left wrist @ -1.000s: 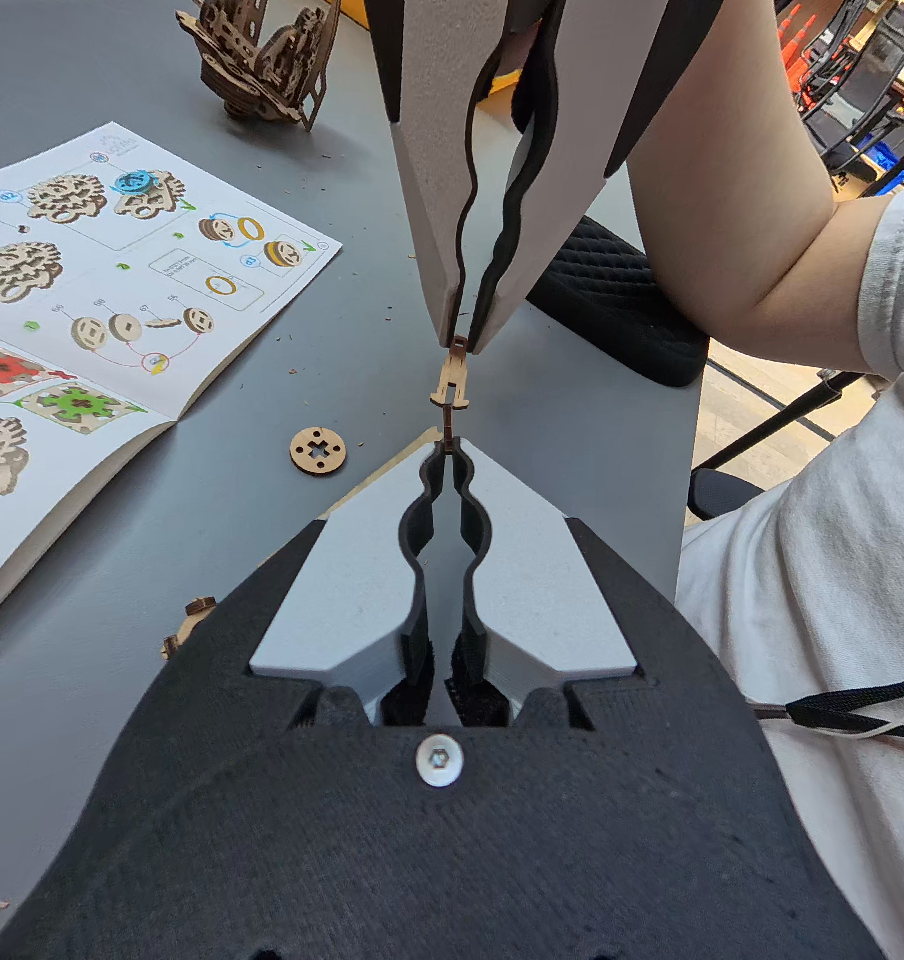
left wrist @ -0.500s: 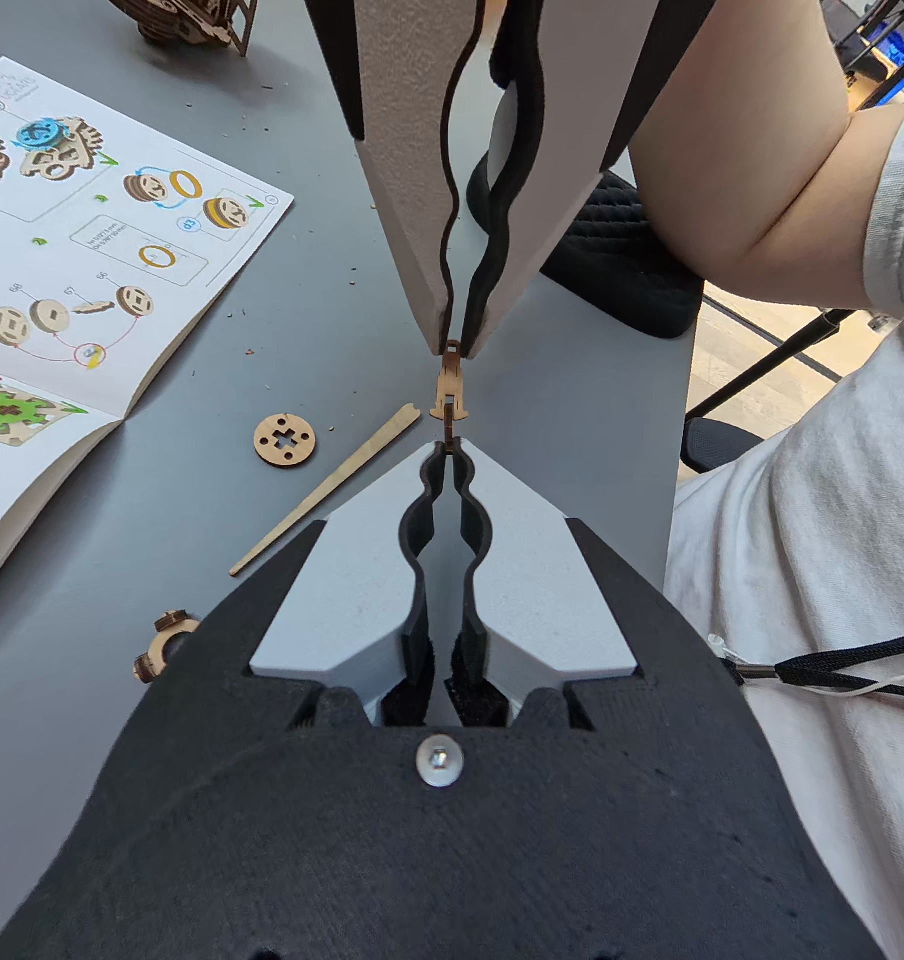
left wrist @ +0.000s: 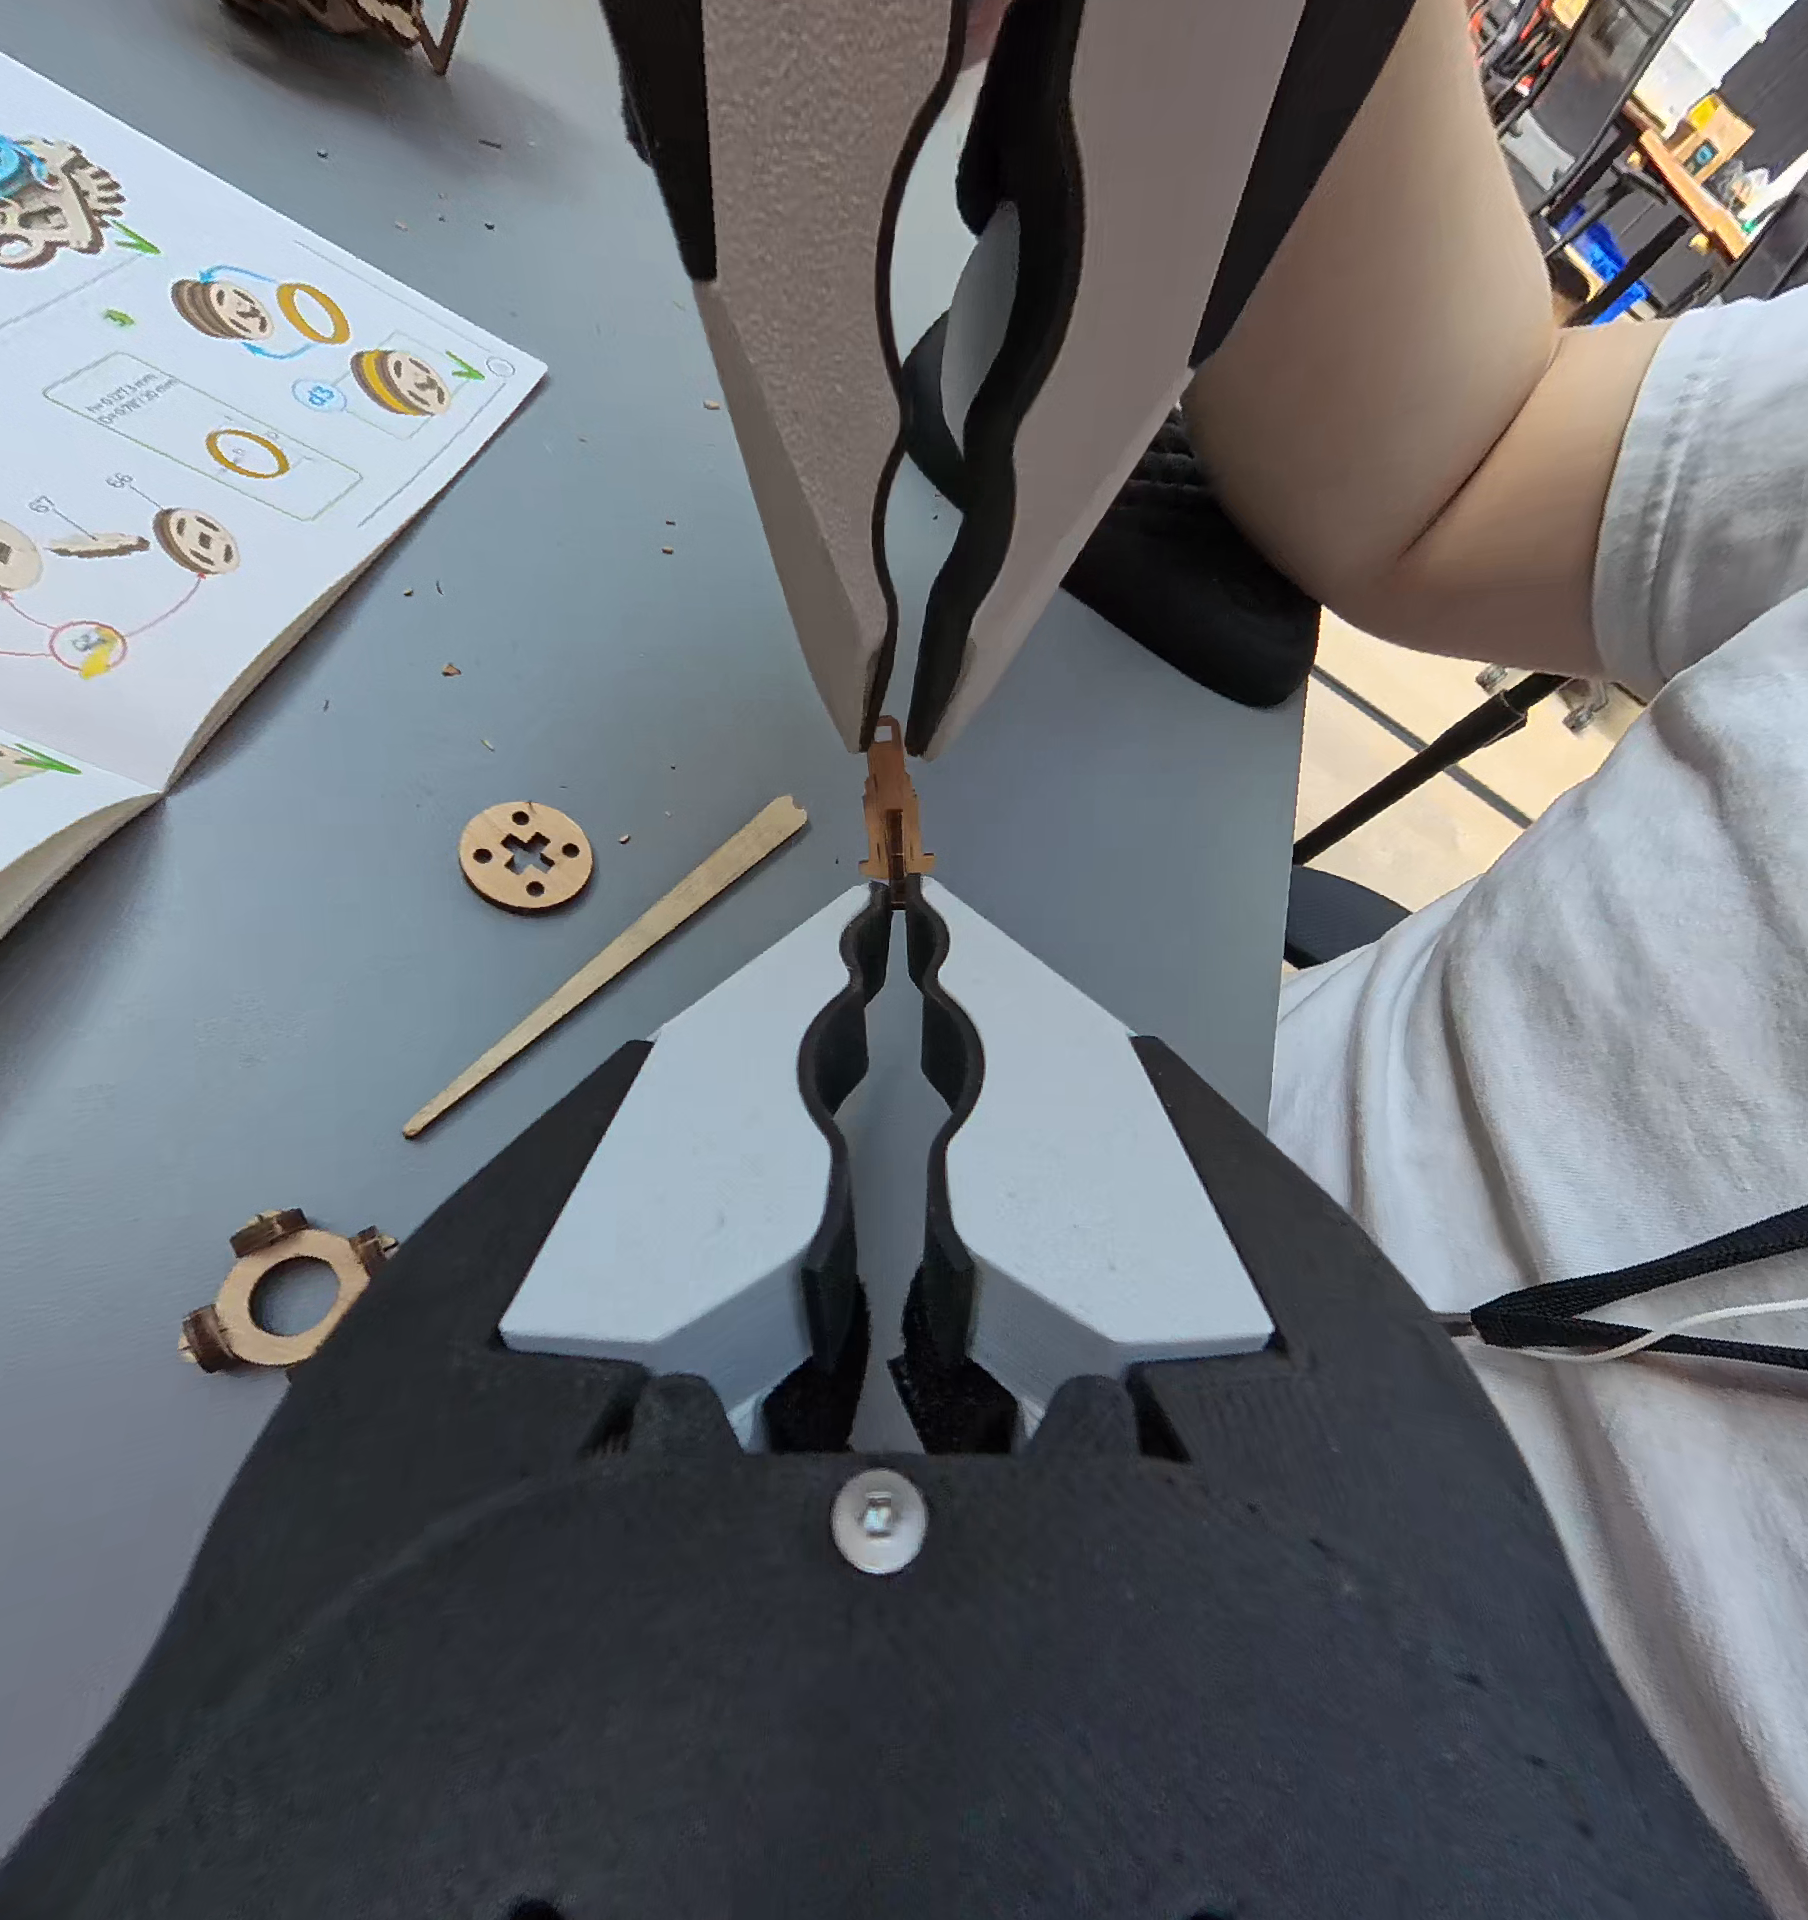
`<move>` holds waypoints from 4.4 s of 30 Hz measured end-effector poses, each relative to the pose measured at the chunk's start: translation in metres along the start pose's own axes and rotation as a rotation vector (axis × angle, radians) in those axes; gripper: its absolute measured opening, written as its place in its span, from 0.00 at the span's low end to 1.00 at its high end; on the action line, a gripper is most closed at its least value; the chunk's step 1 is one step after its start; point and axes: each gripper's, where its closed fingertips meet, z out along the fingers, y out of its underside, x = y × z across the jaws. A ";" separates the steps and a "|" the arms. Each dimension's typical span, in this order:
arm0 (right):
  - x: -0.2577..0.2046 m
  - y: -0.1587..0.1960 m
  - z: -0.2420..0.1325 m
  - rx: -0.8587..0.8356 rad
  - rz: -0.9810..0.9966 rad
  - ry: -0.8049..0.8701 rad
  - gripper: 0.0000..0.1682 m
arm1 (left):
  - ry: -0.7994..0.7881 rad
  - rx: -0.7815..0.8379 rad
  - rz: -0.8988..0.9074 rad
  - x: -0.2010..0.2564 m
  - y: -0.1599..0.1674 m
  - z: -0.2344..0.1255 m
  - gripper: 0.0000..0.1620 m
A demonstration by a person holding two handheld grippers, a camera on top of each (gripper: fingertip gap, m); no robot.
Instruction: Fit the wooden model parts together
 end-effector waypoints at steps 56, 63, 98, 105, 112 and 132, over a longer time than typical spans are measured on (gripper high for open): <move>0.034 -0.048 -0.044 0.522 -0.171 0.814 0.17 | 0.231 0.490 -0.467 -0.002 -0.057 -0.061 0.03; 0.030 -0.049 -0.046 0.555 -0.180 0.787 0.17 | 0.227 0.509 -0.452 -0.002 -0.056 -0.064 0.04; 0.021 -0.053 -0.025 0.408 -0.396 0.855 0.17 | 0.215 0.445 -0.399 0.004 -0.052 -0.042 0.05; 0.021 -0.052 -0.018 0.405 -0.386 0.828 0.17 | 0.199 0.442 -0.388 0.003 -0.045 -0.042 0.05; 0.024 -0.054 -0.013 0.439 -0.366 0.818 0.17 | 0.191 0.438 -0.410 -0.001 -0.040 -0.044 0.05; 0.035 -0.045 -0.011 0.489 -0.249 0.757 0.18 | 0.139 0.478 -0.432 -0.020 -0.038 -0.057 0.05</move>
